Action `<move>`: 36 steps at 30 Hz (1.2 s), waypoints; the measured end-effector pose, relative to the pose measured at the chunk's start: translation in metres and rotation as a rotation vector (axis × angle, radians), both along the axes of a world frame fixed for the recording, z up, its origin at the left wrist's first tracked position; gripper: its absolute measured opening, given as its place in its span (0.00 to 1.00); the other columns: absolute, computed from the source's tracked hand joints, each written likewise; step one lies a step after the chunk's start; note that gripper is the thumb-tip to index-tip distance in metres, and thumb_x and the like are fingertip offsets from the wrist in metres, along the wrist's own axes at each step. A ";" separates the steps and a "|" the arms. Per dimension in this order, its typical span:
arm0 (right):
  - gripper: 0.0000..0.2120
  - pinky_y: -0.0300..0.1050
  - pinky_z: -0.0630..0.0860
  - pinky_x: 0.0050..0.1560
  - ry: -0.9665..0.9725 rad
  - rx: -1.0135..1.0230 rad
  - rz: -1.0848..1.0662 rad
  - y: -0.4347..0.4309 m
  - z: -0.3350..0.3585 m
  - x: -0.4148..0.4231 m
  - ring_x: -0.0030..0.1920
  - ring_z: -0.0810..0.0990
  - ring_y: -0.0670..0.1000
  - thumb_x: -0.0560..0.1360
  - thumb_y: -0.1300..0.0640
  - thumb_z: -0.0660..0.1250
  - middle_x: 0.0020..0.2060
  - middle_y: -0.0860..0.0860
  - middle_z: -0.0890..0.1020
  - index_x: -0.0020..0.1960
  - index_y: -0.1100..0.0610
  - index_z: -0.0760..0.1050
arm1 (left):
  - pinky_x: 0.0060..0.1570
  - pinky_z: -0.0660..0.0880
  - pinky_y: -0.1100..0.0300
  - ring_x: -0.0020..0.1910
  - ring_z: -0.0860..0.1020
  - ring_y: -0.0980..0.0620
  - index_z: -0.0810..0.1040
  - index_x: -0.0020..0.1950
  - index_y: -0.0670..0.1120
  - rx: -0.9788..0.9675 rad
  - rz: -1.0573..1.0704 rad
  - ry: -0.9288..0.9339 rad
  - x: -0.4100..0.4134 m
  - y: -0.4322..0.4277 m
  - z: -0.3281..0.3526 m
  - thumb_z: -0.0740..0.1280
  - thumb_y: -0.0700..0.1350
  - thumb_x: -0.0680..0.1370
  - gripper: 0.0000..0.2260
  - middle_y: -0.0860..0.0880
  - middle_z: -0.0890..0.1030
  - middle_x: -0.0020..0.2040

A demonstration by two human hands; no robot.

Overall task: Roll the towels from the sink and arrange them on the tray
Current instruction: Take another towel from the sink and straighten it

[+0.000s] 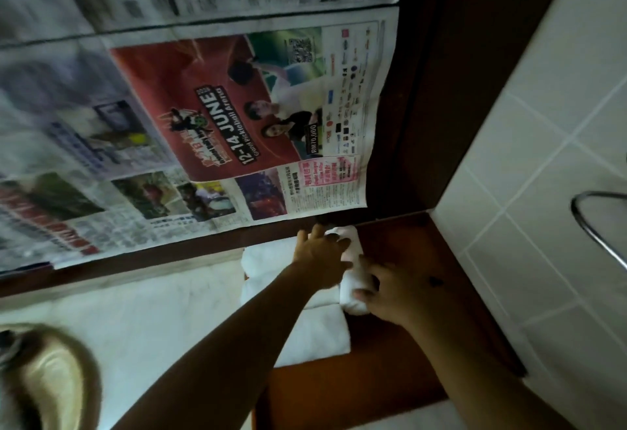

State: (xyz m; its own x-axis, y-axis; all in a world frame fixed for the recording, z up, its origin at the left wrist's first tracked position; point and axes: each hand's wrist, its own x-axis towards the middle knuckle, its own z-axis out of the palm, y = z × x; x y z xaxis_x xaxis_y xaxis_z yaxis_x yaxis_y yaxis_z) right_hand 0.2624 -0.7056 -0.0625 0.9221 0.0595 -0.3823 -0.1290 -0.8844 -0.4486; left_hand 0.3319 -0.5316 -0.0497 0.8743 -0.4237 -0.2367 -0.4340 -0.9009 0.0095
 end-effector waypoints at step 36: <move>0.08 0.38 0.73 0.45 -0.169 0.497 0.354 0.562 0.039 -0.175 0.49 0.80 0.49 0.82 0.61 0.62 0.48 0.48 0.82 0.54 0.49 0.77 | 0.73 0.62 0.37 0.82 0.49 0.40 0.47 0.80 0.64 -0.467 0.652 -0.060 -0.327 0.589 -0.005 0.62 0.62 0.73 0.39 0.45 0.45 0.84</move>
State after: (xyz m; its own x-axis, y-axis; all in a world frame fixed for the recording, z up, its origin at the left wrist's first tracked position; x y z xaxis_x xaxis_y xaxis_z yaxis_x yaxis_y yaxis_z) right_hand 0.0874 -0.1437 -0.0234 0.8593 0.5050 -0.0815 0.2419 -0.5415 -0.8052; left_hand 0.0054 0.0570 -0.0547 0.9854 0.1333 -0.1061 0.1668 -0.8819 0.4410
